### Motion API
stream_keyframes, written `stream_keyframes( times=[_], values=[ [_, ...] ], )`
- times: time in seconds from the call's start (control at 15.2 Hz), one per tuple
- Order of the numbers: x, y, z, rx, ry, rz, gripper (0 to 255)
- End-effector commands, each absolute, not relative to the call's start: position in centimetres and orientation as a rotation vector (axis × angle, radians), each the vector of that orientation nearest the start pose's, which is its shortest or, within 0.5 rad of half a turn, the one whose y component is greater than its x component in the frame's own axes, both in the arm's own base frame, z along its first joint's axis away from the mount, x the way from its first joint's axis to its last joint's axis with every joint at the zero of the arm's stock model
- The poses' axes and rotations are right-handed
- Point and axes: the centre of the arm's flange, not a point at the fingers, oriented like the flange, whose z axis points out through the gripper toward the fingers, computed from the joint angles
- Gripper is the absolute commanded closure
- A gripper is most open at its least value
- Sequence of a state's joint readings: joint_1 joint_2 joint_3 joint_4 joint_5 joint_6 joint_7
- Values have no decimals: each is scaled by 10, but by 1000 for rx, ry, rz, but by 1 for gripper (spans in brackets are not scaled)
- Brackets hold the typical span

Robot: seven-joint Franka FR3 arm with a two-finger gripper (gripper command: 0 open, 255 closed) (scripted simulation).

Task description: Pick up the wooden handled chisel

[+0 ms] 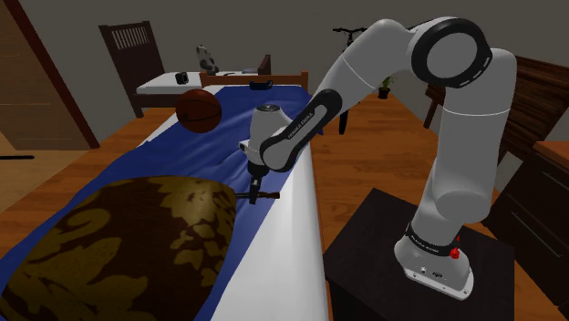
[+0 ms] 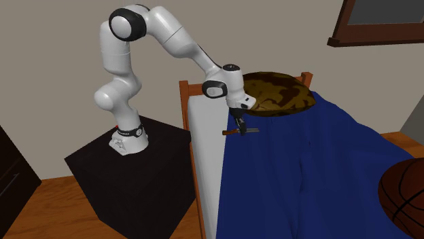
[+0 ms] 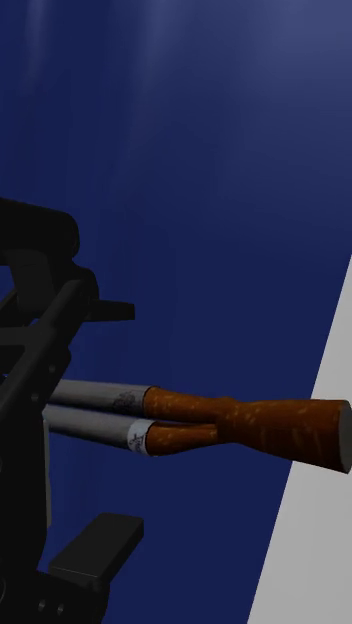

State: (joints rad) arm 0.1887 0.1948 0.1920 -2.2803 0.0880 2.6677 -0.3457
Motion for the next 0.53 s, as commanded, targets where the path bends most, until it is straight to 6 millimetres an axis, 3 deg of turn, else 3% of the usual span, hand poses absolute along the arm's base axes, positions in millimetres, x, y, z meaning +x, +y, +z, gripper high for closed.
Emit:
stream_keyframes(
  times=[0.0, 0.07, 0.46],
  values=[
    [513, 203, 288, -2883, -963, -296, 0],
    [513, 203, 288, -2883, -963, -296, 255],
    [513, 203, 288, -2883, -963, -296, 255]
  ],
)
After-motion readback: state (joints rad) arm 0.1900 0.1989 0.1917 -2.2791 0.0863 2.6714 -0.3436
